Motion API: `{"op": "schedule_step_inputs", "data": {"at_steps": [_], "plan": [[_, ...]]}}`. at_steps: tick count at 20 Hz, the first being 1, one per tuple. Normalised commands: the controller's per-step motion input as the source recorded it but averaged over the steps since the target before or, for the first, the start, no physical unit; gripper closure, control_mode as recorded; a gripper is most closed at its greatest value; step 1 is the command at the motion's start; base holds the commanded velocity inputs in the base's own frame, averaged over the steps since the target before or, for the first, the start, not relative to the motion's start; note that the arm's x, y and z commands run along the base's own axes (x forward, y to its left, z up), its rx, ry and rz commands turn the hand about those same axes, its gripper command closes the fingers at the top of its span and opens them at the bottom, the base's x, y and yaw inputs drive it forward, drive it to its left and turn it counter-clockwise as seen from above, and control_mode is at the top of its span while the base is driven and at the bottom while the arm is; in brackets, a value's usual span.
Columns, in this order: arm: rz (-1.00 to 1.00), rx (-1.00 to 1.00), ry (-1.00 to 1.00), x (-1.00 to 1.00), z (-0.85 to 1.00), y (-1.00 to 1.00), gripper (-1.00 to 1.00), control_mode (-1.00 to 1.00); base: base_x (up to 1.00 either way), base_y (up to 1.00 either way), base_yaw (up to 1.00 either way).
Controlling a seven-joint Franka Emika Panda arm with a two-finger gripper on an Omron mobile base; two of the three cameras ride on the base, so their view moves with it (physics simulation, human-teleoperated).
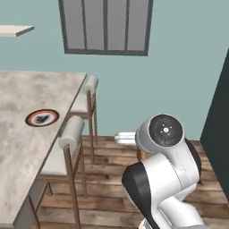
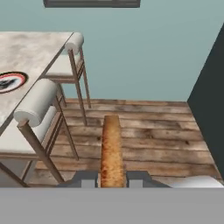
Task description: Start the toaster. Once the lever pops up, take the bread to the plate on the dining counter.
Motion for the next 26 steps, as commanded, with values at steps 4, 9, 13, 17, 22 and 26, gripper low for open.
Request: {"op": "schedule_step_inputs", "data": {"at_steps": [4, 9, 13, 17, 22, 26], "plan": [[0.0, 0.0, 0.0, 0.0, 0.0, 0.0, 1.0, 1.0, 0.72, -0.56, 0.43], [0.0, 0.0, 0.0, 0.0, 0.0, 0.0, 1.0, 1.0, 0.62, -0.63, 0.41], [0.0, 0.0, 0.0, 0.0, 0.0, 0.0, 1.0, 1.0, 0.55, -0.57, 0.4], [0.0, 0.0, 0.0, 0.0, 0.0, 0.0, 1.0, 1.0, 0.44, -0.55, 0.41], [0.0, 0.0, 0.0, 0.0, 0.0, 0.0, 1.0, 1.0, 0.34, -0.5, 0.41], [0.0, 0.0, 0.0, 0.0, 0.0, 0.0, 1.0, 1.0, 0.2, -0.45, 0.39]]}}
